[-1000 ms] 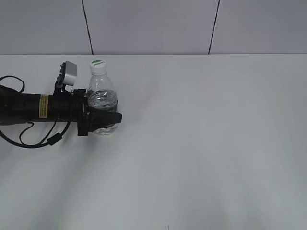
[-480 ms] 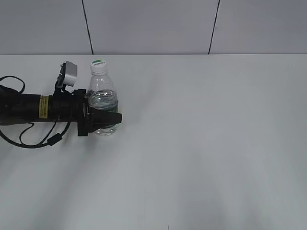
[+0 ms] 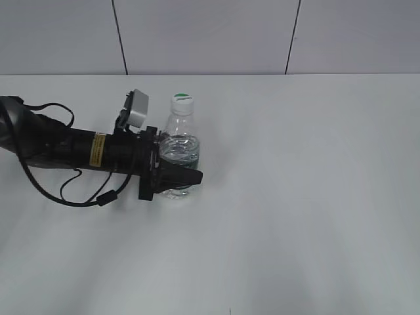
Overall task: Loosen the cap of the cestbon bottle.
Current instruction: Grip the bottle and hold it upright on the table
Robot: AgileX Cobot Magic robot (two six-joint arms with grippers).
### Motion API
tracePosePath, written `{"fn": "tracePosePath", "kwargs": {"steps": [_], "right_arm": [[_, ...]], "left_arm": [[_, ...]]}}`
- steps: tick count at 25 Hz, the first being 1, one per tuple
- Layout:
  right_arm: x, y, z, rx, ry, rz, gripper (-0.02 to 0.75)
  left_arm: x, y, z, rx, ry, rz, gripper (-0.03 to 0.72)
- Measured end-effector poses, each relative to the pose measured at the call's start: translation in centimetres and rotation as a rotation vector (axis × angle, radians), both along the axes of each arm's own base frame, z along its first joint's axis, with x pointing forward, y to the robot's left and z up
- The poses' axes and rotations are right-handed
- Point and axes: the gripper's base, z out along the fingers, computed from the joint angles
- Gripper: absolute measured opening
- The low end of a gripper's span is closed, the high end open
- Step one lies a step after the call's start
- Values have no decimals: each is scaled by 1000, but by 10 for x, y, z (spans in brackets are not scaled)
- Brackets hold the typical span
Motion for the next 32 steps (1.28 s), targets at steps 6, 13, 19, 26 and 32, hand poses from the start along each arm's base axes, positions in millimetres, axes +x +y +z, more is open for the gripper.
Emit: {"fn": "tracePosePath", "kwargs": {"steps": [6,13,19,26,32], "right_arm": [[6,1,0,-3,40,0,441],[6,1,0,-3,40,0,441],[5,3,0,19,44,14,441],[5,6,0,55,48,36,441],[12,9,0,69,129,47,441]], "left_arm": [[3,-30,7,-26,-10,-7,414],[1,-49,12,-58,-14,-4,412],[0,-50,12,-60,-13,-5,412],[0,-50,12,-60,-13,-5,412],[0,-50,12,-57,-29,-13,412]]}}
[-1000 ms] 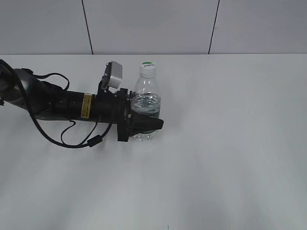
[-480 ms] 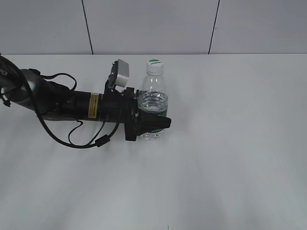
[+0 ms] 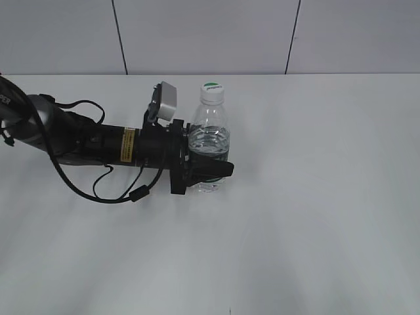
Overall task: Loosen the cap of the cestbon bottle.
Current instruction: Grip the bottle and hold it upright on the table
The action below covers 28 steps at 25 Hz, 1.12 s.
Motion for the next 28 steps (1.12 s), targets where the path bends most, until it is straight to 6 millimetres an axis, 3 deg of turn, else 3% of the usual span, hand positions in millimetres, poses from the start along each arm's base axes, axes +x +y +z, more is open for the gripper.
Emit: {"fn": "tracePosePath", "kwargs": {"steps": [11,17,28], "right_arm": [[23,2,-2,-8,131,0,441],[32,3,-3,-11,172,-1,441],[36,3,0,-5,126,-5,441]], "left_arm": [[-1,0,-1,4,-15,-9,412],[-3,0,-19,3,25,-10,412],[-3,0,-19,-2,25,-10,412]]}}
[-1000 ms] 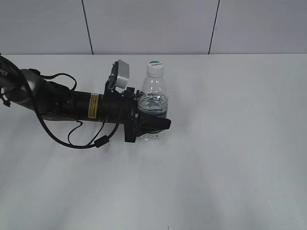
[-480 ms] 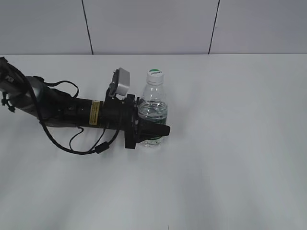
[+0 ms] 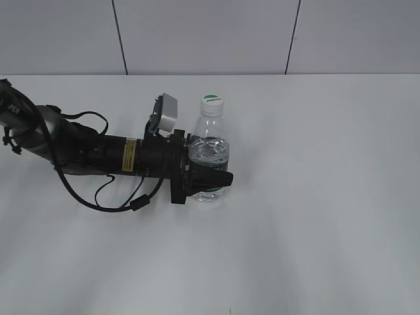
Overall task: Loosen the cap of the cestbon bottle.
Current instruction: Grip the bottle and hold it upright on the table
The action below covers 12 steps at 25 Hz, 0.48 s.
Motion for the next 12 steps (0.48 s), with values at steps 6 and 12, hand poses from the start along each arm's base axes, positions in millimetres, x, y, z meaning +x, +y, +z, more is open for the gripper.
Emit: {"fn": "tracePosePath", "kwargs": {"steps": [6,12], "right_arm": [[1,3,1,33,4,8,441],[21,8,15,116,91,-32,441]], "left_arm": [[0,0,0,-1,0,-1,412],[0,0,0,0,1,-1,412]]}}
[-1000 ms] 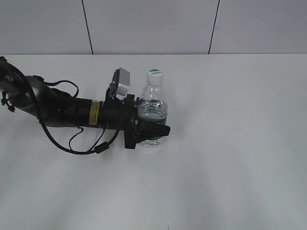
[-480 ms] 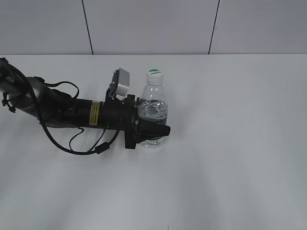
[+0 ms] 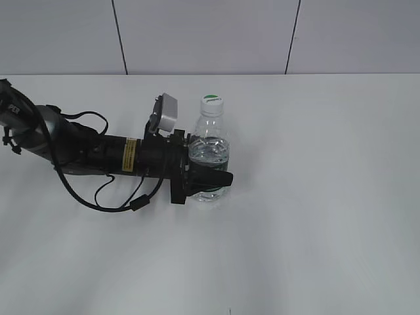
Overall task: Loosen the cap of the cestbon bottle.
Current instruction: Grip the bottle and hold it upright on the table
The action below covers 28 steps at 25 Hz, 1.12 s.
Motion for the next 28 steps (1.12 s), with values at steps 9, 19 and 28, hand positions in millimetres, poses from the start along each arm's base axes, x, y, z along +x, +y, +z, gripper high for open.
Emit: {"fn": "tracePosePath", "kwargs": {"steps": [9,19,28], "right_arm": [[69,16,13,123,225,-1,441],[145,29,16,204,415,-19,441],[202,36,30,218,481,-26,441]], "left_arm": [[0,0,0,0,0,0,412],[0,0,0,-2,0,-4,412],[0,0,0,-1,0,-4,412]]}}
